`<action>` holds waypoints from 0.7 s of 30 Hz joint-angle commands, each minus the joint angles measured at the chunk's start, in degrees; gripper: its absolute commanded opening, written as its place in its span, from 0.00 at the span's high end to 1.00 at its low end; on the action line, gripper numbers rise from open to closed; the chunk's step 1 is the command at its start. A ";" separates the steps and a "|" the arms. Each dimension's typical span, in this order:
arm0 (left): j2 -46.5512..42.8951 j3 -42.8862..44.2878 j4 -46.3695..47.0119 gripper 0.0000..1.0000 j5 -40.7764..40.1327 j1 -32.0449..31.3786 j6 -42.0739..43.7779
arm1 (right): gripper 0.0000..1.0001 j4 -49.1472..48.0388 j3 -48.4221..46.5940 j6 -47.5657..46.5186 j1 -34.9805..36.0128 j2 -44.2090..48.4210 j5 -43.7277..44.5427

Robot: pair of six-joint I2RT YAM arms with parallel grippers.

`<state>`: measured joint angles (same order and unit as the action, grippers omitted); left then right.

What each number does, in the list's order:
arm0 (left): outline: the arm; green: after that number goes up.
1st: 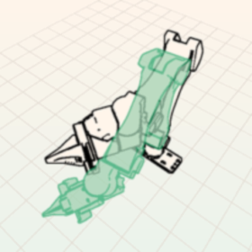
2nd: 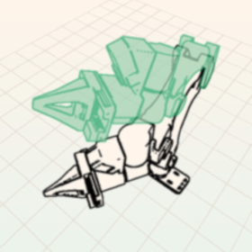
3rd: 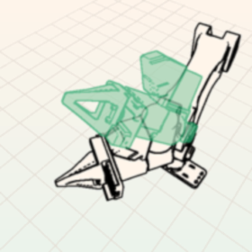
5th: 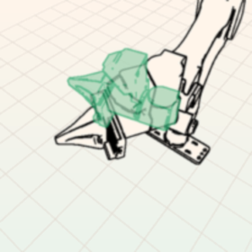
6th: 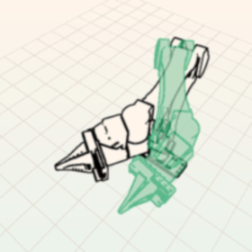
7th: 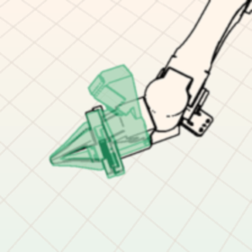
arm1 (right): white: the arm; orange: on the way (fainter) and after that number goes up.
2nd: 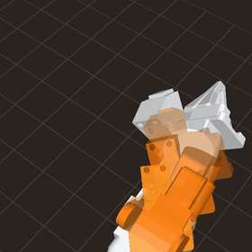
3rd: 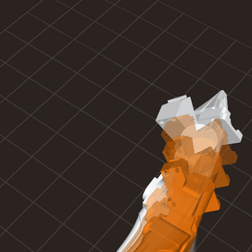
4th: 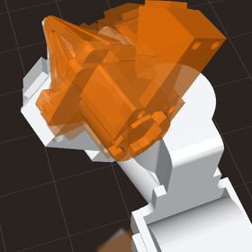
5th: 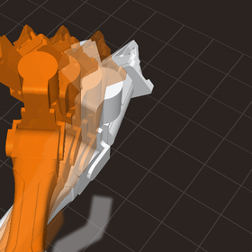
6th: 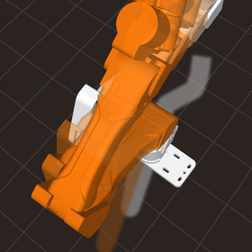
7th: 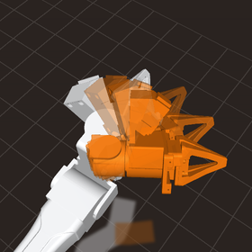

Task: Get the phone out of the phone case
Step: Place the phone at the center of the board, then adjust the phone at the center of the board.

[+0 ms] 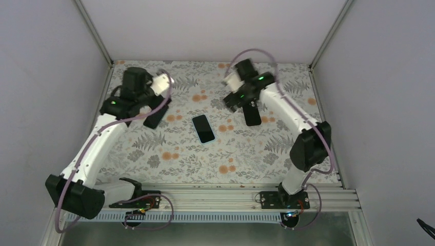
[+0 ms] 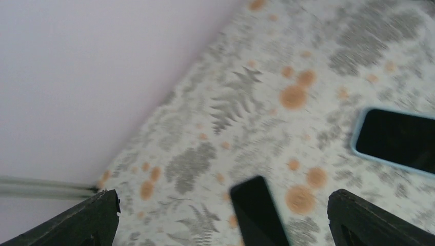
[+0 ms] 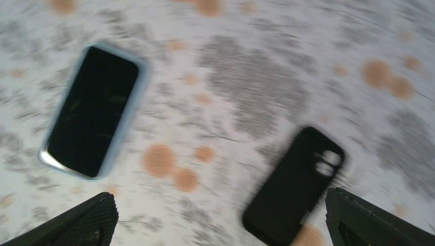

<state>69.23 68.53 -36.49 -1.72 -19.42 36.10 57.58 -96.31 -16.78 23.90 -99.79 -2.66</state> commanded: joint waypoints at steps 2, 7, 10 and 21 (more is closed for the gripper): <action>-0.16 6.39 -1.70 0.00 5.85 8.89 -5.39 | 0.00 -11.51 8.71 1.08 13.95 -1.58 8.21; 0.91 5.97 2.66 0.00 3.10 13.86 -8.81 | 0.00 -19.63 6.04 2.26 20.68 -10.32 11.74; 1.89 5.34 3.79 0.00 2.29 15.34 -10.73 | 0.00 -20.32 0.25 3.98 21.90 -17.38 13.44; 3.10 1.05 6.28 0.00 3.35 19.26 -10.61 | 0.00 -24.09 -5.29 4.17 26.28 -28.86 20.72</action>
<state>71.68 70.46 -32.10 0.56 -1.63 26.28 36.82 -100.57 -12.99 48.05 -127.31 13.06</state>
